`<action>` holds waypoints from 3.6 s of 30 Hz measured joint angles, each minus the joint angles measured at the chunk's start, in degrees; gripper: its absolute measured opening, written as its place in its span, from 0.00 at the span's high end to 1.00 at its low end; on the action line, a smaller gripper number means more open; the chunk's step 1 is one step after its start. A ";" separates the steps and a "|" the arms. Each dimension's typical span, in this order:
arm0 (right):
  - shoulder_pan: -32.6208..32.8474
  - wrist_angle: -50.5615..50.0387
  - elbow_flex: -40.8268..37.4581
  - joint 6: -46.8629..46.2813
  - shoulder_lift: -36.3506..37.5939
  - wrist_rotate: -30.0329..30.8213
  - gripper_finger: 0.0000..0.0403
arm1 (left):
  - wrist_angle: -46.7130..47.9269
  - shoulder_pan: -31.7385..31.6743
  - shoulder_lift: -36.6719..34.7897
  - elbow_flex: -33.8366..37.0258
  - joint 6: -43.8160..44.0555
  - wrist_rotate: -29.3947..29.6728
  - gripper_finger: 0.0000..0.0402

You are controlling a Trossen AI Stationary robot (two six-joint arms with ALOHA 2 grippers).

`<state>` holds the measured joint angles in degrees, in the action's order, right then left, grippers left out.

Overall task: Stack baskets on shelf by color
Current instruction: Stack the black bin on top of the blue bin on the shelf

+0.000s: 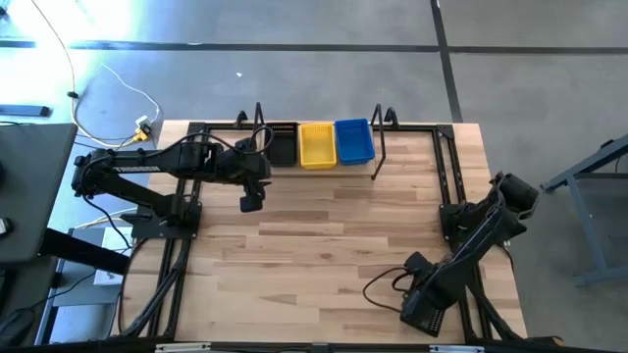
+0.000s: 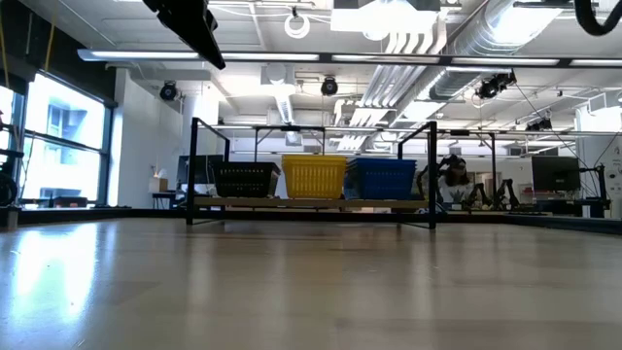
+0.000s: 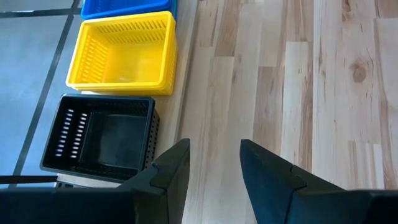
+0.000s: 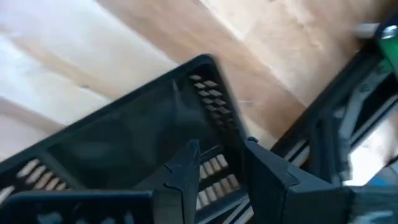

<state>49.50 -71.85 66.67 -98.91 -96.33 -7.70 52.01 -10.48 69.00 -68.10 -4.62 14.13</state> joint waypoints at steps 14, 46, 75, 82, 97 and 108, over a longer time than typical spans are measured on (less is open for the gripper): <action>-0.05 7.68 -8.76 4.89 1.16 -5.60 0.74 | -0.02 0.00 -0.01 0.00 -0.03 0.04 0.68; -3.39 14.74 -9.33 3.79 7.74 0.15 0.85 | -0.04 0.00 0.01 0.00 -0.05 0.04 0.68; -12.66 23.58 -13.98 4.24 10.64 -0.88 0.99 | -6.24 0.40 -0.01 0.00 -0.01 -11.46 0.68; -20.59 23.10 -8.14 7.35 12.07 3.50 1.00 | -9.26 4.34 0.02 0.00 -3.50 -12.57 0.68; -36.72 22.83 1.16 23.25 12.04 10.19 1.00 | -13.38 14.09 2.76 0.11 -23.63 -12.20 0.68; -42.77 23.35 1.10 27.39 12.00 8.56 1.00 | -18.03 16.60 11.74 -0.02 -30.57 -10.18 0.68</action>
<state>6.72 -48.51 67.77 -71.53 -84.33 0.86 33.98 6.12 80.74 -68.12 -35.19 3.95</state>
